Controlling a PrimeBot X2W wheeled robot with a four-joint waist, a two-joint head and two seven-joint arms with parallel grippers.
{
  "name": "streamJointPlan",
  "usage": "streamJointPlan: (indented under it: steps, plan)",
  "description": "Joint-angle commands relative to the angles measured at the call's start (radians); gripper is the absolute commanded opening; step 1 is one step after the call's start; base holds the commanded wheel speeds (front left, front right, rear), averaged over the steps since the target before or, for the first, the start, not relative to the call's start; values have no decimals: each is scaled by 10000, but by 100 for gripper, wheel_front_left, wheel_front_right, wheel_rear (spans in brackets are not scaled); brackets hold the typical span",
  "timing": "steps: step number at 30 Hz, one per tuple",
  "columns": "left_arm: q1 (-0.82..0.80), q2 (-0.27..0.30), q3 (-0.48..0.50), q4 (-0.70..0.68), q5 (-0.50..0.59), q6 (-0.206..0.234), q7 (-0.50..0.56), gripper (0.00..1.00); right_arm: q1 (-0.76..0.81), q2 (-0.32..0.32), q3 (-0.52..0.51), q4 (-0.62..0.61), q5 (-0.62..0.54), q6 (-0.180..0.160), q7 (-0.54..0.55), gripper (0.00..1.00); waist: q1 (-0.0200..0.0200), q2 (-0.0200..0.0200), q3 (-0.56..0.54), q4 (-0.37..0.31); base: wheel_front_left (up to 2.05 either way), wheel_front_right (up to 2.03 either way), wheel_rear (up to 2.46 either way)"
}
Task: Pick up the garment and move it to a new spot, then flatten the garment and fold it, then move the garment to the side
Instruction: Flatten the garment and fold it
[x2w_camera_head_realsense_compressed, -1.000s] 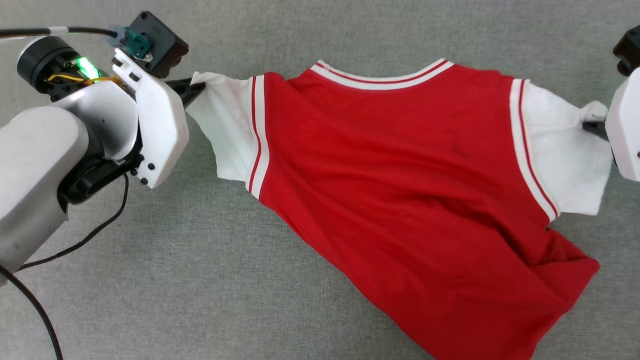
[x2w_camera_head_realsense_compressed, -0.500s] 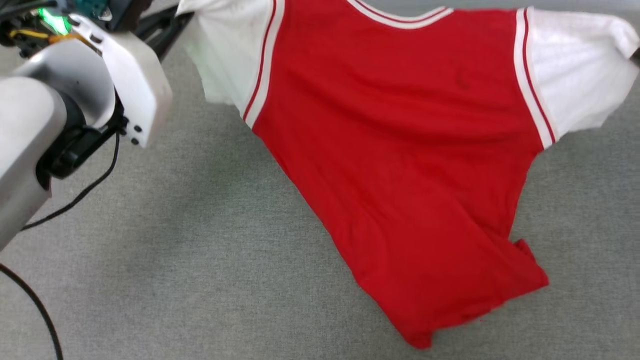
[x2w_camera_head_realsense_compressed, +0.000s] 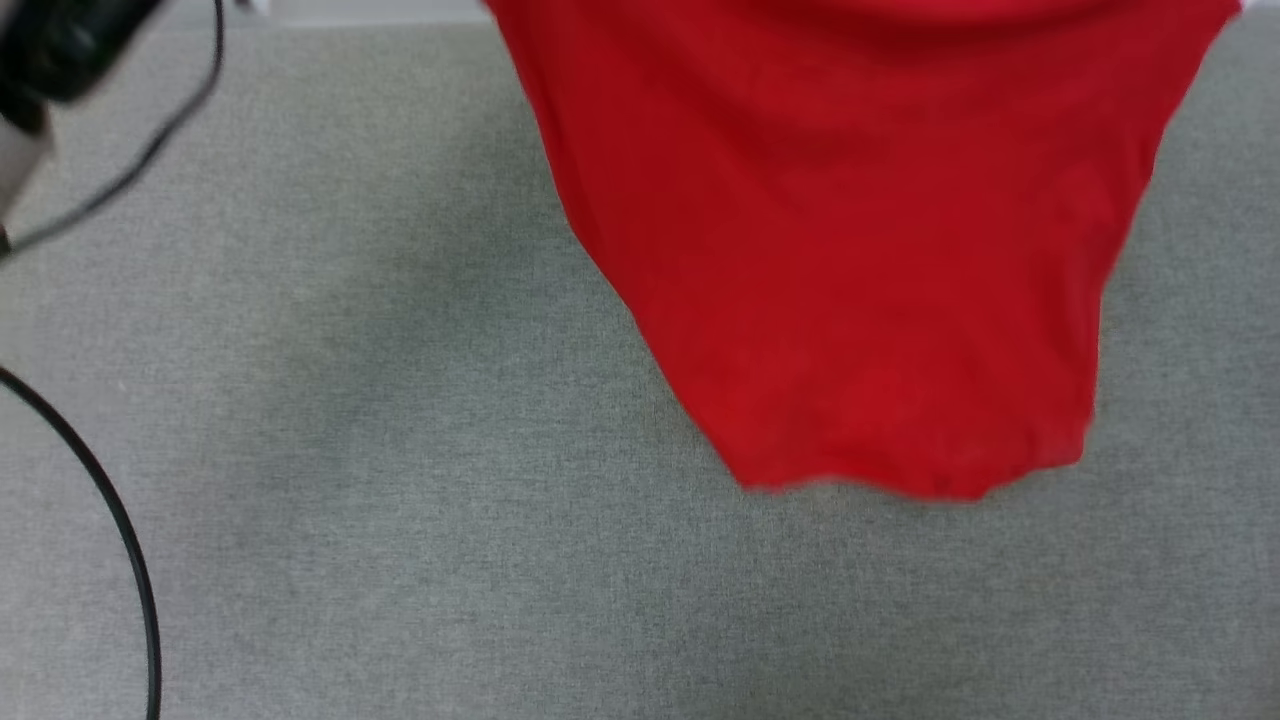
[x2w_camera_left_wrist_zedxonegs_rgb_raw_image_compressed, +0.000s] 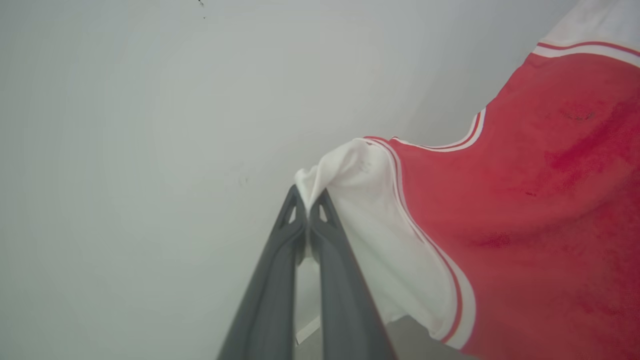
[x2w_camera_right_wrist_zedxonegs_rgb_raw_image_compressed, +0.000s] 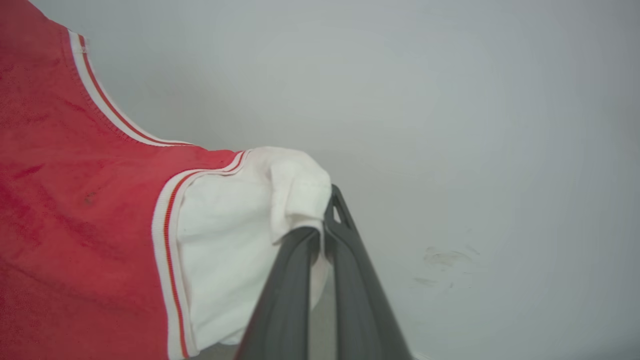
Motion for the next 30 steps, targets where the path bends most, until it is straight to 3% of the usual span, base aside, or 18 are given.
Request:
streamJointPlan:
  steps: [1,17,23,30]
  plan:
    - [-360,-76,115,235,79,-54,-50,0,-425,153,-15,196,-205,-7,-80,0,0,0,199,-23,0,0,0]
    - [-4156,-1509,745,3459,833,-782,-945,0,-5183,1980,-178,3596,-2301,-7,-1659,0,0,0,1503,-41,0,0,0]
    - [-4321,-1750,682,4213,788,-953,-1276,0,-5604,2584,73,4638,-2394,-7,-2082,0,0,0,1844,-36,0,0,0]
    - [-3497,-1890,376,4993,596,-1146,-1778,0,-4908,3000,931,5333,-2032,-7,-2621,0,0,0,2037,-71,0,0,0]
